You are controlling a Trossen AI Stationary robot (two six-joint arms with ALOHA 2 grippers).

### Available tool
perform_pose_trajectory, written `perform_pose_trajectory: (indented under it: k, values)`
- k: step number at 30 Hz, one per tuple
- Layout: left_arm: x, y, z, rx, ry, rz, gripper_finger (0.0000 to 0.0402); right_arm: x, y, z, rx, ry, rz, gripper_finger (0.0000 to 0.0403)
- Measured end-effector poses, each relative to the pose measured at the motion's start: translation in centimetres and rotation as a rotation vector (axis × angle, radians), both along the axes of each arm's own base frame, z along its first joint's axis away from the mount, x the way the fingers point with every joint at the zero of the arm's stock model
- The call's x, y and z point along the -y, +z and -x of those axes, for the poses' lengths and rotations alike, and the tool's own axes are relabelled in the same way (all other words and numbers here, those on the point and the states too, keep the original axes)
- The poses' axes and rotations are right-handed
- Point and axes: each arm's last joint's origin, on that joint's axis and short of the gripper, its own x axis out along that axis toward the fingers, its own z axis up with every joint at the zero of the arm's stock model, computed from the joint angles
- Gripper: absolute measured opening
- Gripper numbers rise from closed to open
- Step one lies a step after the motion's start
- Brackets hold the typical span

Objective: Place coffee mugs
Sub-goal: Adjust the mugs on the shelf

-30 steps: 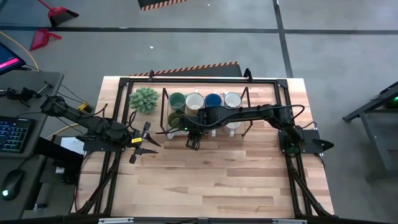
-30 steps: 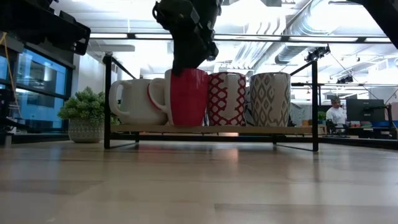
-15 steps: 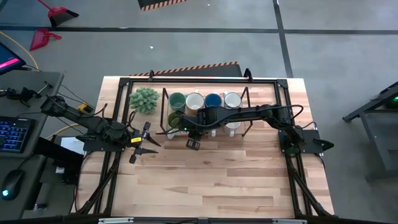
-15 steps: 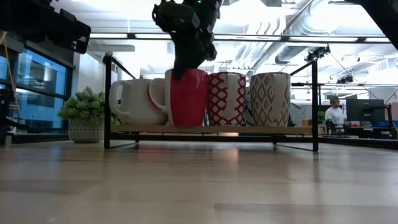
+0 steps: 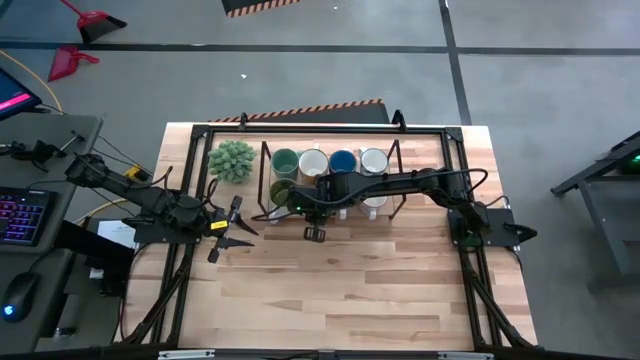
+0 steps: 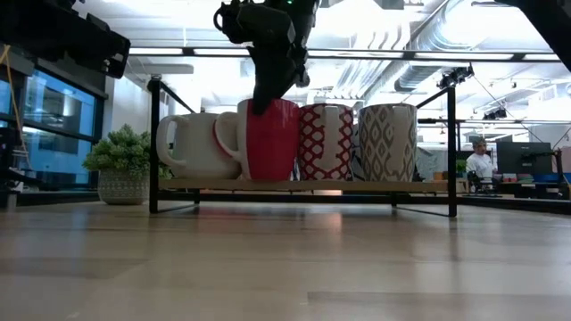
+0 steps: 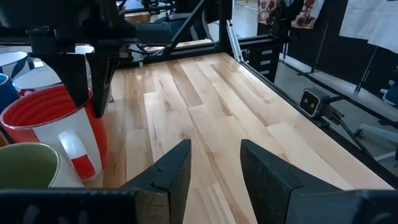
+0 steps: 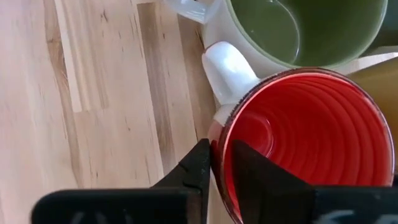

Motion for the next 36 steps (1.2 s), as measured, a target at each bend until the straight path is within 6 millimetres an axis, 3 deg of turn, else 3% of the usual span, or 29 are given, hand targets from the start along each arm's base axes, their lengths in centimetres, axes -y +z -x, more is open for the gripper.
perform_pose_trajectory:
  k: [8, 36]
  values:
    - [0.0, 0.0, 0.0, -0.002, 0.002, 0.007, 0.0129, -0.11, -0.02, 0.03, -0.012, 0.072, -0.012, 0.0003]
    - [0.0, 0.0, 0.0, -0.014, 0.012, 0.047, 0.0129, 0.27, -0.11, 0.32, -0.072, 0.308, 0.081, 0.0]
